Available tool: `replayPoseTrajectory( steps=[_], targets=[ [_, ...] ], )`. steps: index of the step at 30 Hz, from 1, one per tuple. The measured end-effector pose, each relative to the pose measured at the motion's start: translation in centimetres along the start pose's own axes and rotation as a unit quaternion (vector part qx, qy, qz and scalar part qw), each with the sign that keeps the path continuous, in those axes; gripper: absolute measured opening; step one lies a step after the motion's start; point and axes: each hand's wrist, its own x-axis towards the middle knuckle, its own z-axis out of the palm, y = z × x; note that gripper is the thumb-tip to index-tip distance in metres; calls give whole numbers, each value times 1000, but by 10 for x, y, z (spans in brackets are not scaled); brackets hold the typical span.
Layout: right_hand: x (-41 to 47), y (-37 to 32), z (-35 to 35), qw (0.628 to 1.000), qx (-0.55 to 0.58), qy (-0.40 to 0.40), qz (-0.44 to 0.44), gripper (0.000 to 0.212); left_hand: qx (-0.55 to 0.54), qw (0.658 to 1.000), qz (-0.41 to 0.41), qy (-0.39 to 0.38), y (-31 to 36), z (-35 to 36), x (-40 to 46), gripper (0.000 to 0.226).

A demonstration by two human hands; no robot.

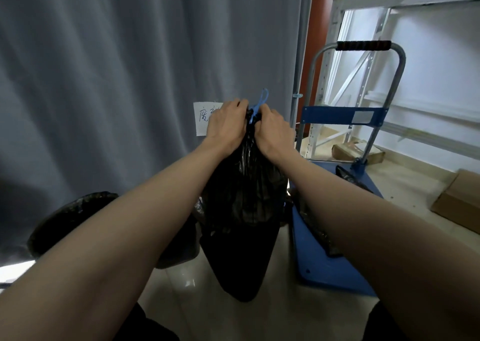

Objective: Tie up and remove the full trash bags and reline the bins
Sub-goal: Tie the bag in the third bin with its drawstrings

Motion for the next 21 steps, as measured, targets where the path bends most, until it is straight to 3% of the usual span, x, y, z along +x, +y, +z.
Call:
replayPoseTrajectory(
  steps=[13, 16, 21],
  targets=[
    [69, 47, 12, 997, -9, 75, 29, 19, -1, 1000, 19, 8, 15, 55, 85, 16],
    [67, 62, 26, 998, -1, 44, 34, 17, -23, 1000, 17, -11, 14, 77, 79, 15],
    [46, 82, 55, 996, 13, -79, 46, 18, -58, 996, 13, -59, 5, 113, 44, 13]
  ],
)
